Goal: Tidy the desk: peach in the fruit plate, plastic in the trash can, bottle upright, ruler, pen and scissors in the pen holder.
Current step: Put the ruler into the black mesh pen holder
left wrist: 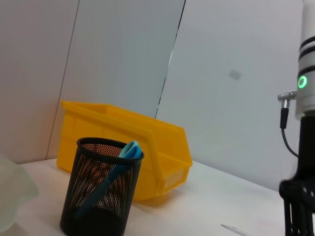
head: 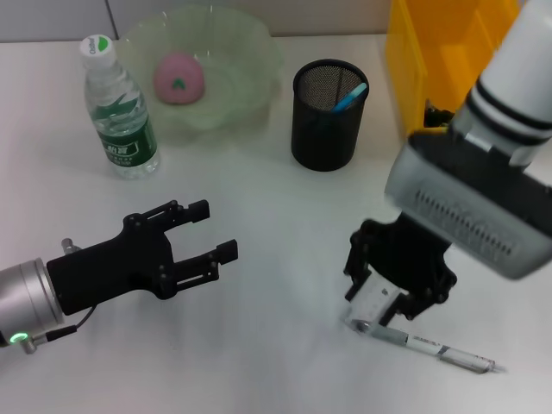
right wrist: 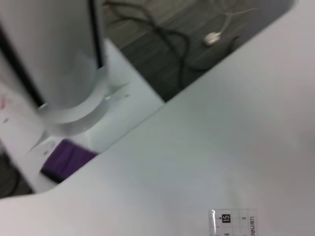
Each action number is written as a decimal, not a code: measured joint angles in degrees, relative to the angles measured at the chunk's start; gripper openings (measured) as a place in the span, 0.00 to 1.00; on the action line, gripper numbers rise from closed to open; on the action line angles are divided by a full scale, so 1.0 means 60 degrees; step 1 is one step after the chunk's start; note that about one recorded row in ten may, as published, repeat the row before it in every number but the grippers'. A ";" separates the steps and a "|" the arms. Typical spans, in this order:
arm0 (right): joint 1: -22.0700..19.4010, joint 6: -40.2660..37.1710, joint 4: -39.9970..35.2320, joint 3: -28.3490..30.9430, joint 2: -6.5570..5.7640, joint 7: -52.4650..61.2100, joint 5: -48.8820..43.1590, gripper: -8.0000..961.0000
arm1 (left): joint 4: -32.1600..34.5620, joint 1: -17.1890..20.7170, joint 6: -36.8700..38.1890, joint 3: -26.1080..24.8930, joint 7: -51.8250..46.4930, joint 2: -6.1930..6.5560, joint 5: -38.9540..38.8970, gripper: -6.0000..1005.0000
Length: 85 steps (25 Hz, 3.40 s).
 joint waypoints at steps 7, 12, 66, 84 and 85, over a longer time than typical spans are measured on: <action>-0.0180 -0.0493 0.0021 0.2036 -0.0002 0.0099 0.0061 0.40 | 0.0000 -0.0010 0.0013 0.0037 0.0047 -0.0003 0.0000 0.77; -0.0519 -0.0621 0.0064 0.3295 -0.0003 0.0203 0.0488 0.40 | 0.0000 -0.0001 0.0118 0.0001 0.0054 -0.0015 0.0000 0.77; -0.3452 -0.0416 0.4403 0.7299 -0.0004 -0.6886 0.5560 0.40 | -0.0364 -0.0333 0.0865 -0.0109 0.0157 -0.0073 -0.0072 0.77; -0.3504 -0.0522 0.4835 0.7387 0.0026 -1.0229 0.5758 0.40 | -0.0386 -0.0340 0.0776 -0.0254 -0.0350 -0.0073 -0.0138 0.77; -0.3504 -0.0518 0.4973 0.7387 0.0030 -1.0474 0.5854 0.40 | -0.0386 -0.0340 0.0776 -0.0256 -0.0351 -0.0074 -0.0141 0.77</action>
